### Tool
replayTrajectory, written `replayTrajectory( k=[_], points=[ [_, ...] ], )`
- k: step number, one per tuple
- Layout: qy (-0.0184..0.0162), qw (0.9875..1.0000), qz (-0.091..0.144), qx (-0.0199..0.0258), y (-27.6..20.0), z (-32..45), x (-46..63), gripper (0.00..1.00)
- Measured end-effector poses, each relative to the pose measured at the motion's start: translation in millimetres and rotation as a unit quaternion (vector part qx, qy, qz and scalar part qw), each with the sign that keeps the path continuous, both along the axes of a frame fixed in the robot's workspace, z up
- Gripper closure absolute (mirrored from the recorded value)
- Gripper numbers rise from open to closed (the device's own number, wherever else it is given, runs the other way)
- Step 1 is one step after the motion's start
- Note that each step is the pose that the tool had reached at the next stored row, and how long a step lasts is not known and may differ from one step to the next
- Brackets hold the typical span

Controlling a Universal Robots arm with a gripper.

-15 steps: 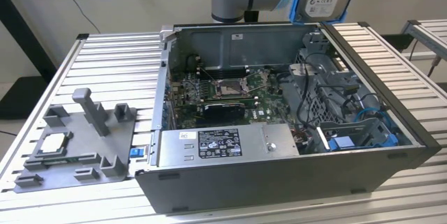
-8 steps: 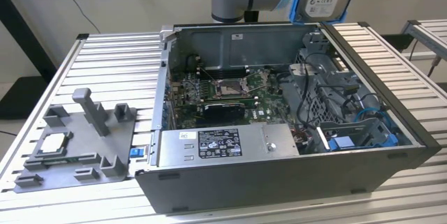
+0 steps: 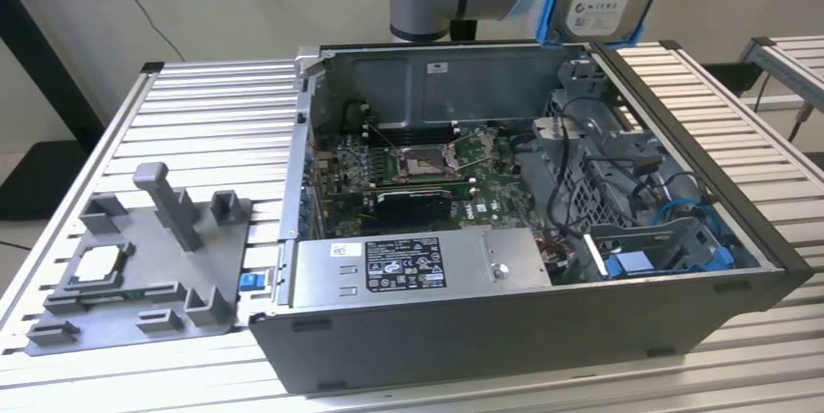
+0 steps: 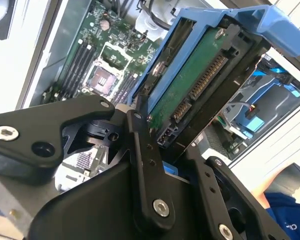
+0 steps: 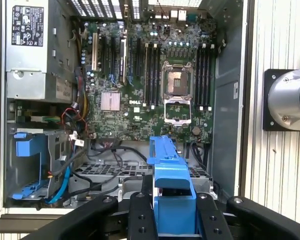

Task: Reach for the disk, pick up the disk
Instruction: 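Pick up the disk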

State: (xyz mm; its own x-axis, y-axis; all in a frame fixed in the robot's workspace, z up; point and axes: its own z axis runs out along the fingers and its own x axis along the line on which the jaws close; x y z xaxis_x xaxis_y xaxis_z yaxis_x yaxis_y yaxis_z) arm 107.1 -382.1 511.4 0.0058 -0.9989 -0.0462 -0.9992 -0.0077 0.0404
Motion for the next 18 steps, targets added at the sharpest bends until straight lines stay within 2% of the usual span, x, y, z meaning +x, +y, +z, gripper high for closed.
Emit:
replayTrajectory(
  k=[11, 18],
  points=[
    [0.0, 1.0, 0.0, 0.0, -23.0, 0.0, 0.0, 1.0],
    [0.0, 1.0, -0.001, 0.0, -35.7, -0.3, 0.0, 1.0]
  ],
)
